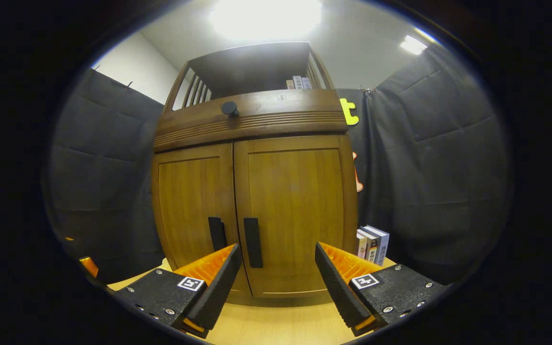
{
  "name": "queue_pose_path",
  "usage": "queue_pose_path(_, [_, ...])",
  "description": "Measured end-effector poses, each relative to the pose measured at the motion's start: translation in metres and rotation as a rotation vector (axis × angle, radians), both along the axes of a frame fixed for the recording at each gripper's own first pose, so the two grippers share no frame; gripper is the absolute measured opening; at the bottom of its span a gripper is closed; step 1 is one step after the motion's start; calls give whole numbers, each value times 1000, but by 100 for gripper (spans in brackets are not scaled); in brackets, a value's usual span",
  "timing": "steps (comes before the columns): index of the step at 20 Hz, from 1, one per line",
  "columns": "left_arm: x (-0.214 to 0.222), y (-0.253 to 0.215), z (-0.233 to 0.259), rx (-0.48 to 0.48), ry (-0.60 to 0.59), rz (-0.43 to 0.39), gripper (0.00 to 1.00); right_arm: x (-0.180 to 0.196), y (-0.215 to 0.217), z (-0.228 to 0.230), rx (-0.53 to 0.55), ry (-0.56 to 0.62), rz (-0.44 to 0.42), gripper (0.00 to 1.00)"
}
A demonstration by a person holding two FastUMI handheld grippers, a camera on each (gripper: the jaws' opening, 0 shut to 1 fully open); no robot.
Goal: Open the right door of the double-door shoe cabinet with the right hand, and open the left door with the left hand.
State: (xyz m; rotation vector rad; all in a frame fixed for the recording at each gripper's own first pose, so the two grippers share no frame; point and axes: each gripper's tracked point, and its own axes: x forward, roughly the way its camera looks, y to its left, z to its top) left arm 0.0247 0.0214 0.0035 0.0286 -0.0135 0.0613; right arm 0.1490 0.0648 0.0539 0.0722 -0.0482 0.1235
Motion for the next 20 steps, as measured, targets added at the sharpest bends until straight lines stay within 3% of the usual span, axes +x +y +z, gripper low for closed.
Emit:
queue_pose_path(7, [6,10,-2,10,3,66,100,48,21,-8,24,20,29,95])
queue_pose_path(20, [15,42,-17,9,46,208,100,131,58,-34,-5,82,41,83])
